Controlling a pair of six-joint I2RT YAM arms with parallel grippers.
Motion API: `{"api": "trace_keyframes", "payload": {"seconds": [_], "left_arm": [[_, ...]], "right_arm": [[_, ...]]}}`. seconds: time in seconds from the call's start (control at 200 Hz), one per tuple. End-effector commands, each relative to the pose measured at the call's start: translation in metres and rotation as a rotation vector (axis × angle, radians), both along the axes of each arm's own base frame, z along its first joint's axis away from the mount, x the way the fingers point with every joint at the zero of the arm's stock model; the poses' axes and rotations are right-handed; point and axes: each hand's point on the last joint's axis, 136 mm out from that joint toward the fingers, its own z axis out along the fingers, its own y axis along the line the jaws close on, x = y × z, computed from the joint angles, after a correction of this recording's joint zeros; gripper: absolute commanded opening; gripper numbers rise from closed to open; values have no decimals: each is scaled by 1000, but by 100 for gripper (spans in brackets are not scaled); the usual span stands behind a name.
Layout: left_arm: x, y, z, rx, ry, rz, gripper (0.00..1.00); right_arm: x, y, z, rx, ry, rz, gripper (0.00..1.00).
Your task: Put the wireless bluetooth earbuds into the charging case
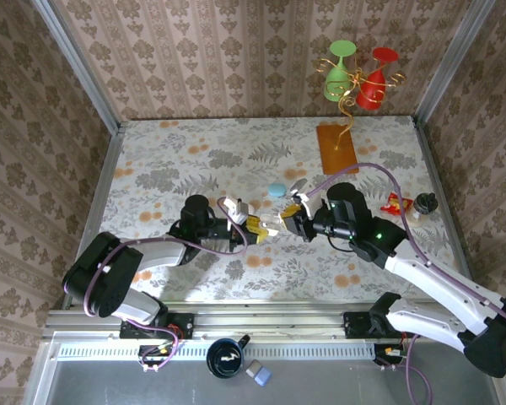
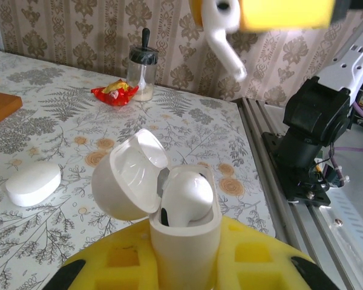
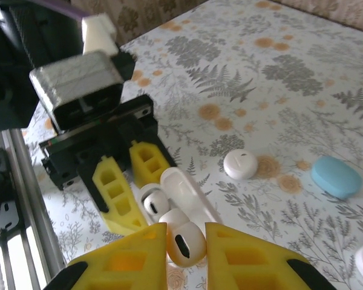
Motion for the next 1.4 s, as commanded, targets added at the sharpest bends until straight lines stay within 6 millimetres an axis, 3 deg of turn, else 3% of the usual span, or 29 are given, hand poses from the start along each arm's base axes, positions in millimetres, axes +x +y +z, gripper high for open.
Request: {"api": "trace_keyframes", "payload": {"seconds": [0.0, 0.375, 1.01, 1.395], "left_arm": [[-2, 2, 27, -72, -42, -24, 0], [-6, 4, 30, -81, -42, -37, 0], [-4, 5, 36, -92, -55, -18, 0], [-2, 6, 36, -96, -59, -4, 0]], "right_arm": [[1, 9, 9, -10, -55, 48, 21], [7, 14, -4, -24, -72, 52, 19], [0, 11, -32, -91, -54, 88, 18], [-8, 20, -31, -73, -43, 161, 27]]}}
